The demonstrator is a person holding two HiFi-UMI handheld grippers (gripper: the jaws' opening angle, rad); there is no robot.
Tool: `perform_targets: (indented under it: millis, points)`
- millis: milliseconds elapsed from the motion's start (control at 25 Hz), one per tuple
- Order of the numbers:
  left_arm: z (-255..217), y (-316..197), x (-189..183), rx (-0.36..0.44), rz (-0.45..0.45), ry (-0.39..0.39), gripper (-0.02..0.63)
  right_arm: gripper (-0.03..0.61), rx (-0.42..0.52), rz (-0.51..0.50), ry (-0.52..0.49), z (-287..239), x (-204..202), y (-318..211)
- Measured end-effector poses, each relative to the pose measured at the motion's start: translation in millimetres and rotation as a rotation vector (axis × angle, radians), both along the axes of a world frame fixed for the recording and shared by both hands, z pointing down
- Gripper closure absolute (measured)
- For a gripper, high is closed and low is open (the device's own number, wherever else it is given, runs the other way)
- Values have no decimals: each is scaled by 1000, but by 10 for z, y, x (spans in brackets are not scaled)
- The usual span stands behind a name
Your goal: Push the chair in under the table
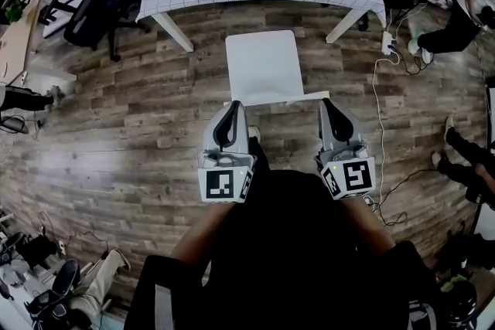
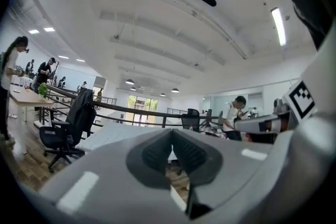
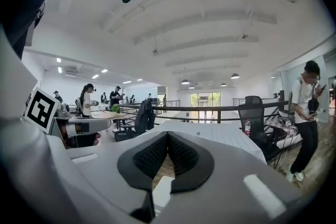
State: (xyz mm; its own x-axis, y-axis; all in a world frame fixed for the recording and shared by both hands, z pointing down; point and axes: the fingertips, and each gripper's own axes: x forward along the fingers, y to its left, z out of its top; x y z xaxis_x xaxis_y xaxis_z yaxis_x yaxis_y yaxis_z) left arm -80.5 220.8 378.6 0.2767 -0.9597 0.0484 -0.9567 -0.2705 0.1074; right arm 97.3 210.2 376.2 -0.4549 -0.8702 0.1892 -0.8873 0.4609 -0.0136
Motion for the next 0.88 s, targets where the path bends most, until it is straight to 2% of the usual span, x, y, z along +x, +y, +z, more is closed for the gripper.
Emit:
perform_targets:
  millis: [280,400,600,720,800,880]
  points:
    - [55,-619,-180,-19,63,-40,604,581,-52,38,1,167,-180,-581]
    - [106,-757,-186,-34,55,-33,604,581,-60,-7,-35,179,-267,-668]
    - [294,-1007,-104,-84,44,-19,604,581,-80,-84,-19,309,-309,-1003]
    - [405,-990,-30,-110,37,-25,604,581,-86,-110,-11,331,-330,-1075]
    - [486,-1007,28,-129,49,-30,604,580,-95,-141,-6,367,-374,-1113]
    - [612,-1070,128,-170,89,-55,604,578,-144,-196,13,511,-432,-1156]
